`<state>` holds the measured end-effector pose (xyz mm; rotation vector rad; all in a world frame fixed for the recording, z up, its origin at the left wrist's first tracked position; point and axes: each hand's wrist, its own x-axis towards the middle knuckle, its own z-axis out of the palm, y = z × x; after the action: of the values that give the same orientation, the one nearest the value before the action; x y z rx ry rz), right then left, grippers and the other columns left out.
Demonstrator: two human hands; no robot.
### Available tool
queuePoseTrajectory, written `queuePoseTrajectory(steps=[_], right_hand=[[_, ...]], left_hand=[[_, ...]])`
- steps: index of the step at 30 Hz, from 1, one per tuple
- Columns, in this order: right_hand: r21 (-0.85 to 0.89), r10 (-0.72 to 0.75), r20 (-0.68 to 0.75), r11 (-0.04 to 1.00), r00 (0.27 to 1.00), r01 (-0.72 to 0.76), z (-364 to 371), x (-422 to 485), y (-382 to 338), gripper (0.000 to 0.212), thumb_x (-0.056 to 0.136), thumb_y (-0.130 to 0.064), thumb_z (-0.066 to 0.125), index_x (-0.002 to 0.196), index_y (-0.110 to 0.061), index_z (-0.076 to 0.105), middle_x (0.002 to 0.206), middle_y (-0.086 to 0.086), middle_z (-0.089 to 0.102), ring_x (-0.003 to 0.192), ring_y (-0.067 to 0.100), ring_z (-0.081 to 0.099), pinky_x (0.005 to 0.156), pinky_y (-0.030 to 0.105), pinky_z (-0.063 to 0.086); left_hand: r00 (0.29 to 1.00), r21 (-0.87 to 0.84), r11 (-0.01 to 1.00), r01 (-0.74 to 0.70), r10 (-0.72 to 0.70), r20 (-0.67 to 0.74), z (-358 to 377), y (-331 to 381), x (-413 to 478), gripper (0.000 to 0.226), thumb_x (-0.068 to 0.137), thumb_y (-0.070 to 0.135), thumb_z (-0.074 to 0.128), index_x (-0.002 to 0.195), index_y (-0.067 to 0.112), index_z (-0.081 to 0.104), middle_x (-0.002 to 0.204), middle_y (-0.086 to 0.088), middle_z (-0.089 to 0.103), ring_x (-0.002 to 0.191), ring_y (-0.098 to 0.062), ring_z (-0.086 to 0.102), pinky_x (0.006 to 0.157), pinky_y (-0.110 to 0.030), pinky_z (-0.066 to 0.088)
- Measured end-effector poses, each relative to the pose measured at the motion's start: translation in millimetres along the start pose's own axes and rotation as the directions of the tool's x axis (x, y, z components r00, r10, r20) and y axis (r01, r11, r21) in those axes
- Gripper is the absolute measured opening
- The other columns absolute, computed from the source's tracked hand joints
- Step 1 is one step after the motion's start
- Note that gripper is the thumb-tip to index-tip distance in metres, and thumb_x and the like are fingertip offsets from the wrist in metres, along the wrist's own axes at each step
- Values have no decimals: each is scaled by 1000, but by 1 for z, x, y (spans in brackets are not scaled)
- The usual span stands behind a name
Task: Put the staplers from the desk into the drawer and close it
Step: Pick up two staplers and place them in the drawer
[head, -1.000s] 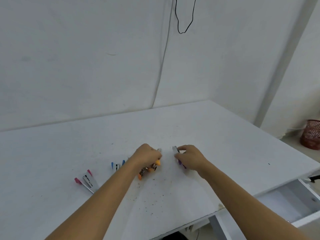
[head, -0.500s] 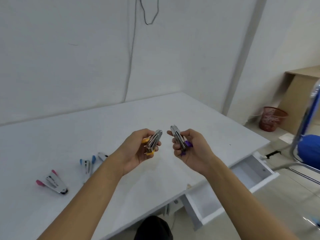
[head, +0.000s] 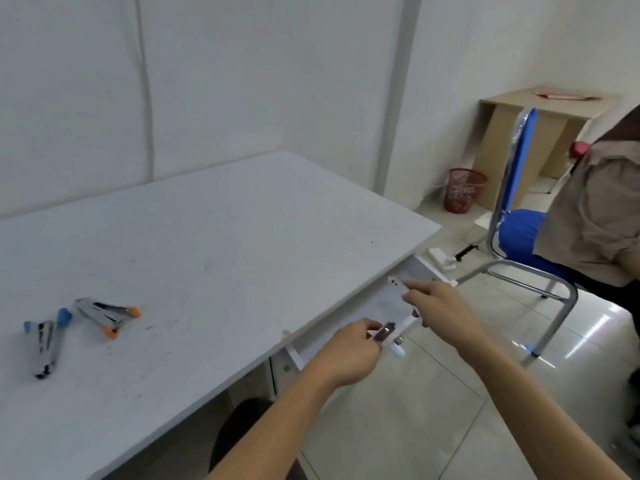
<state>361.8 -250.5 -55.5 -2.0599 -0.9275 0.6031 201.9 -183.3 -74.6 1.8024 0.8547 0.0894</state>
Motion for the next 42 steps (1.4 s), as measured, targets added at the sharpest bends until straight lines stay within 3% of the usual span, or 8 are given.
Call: queuePoseTrajectory(steps=[3,10,14,21,26,30,36,42], right_hand=[[-274,-173,26,946,985,173,8,5,10,27,89,-11,54,108,-12,75,77,13,62,74,24,58,55,23,33],[-554,-214,146,791,966,259,41,48,24,31,85,-8,50,114,-17,59,113,3,57,108,26,56,87,33,36],[-670,-148,176,706,973,228,53,68,23,34,80,-5,50,111,-13,60,116,7,59,110,29,55,91,37,36],[-699,-76,145,698,987,156,77,82,20,20,87,-28,59,96,-12,65,104,7,66,91,29,66,64,33,44],[-568,-11,269,805,963,168,60,70,12,24,91,-31,55,89,-9,63,91,6,63,87,28,62,65,35,49],[-465,-6,327,870,945,167,20,42,1,44,97,-26,52,138,-11,58,139,9,60,128,27,55,103,34,45],[-168,-124,269,970,955,173,5,14,-31,20,93,-32,58,106,-25,72,103,-5,75,98,15,71,89,36,55],[161,-254,234,962,938,220,43,-15,-84,22,96,-30,56,106,-21,73,95,-5,78,86,11,75,81,30,58]], left_hand=[[992,27,999,42,-38,-123,10,-11,14,39,98,25,37,136,26,48,124,-1,57,93,-16,55,72,-28,45],[951,69,975,209,-186,-248,8,-32,44,56,88,9,37,143,15,42,141,-11,51,128,-32,47,106,-45,40],[940,144,956,254,-210,-268,3,-40,55,59,88,10,40,147,10,32,139,-14,50,115,-29,52,90,-33,42],[919,78,959,272,-235,-318,8,-28,71,50,99,28,42,145,7,40,145,-17,49,131,-34,48,103,-37,40],[944,78,976,203,-174,-279,9,-18,60,32,95,15,43,122,3,55,122,-17,62,112,-34,58,91,-37,48],[992,252,966,60,-29,-126,11,-8,31,52,96,31,36,145,13,34,149,-13,36,138,-31,32,111,-48,30],[986,348,937,-38,93,-142,-10,2,-25,31,93,28,43,117,17,58,119,-3,62,108,-22,59,94,-41,48],[899,211,977,-35,123,-421,-56,1,-73,47,87,41,51,133,35,47,119,17,61,100,-5,62,91,-39,52]])
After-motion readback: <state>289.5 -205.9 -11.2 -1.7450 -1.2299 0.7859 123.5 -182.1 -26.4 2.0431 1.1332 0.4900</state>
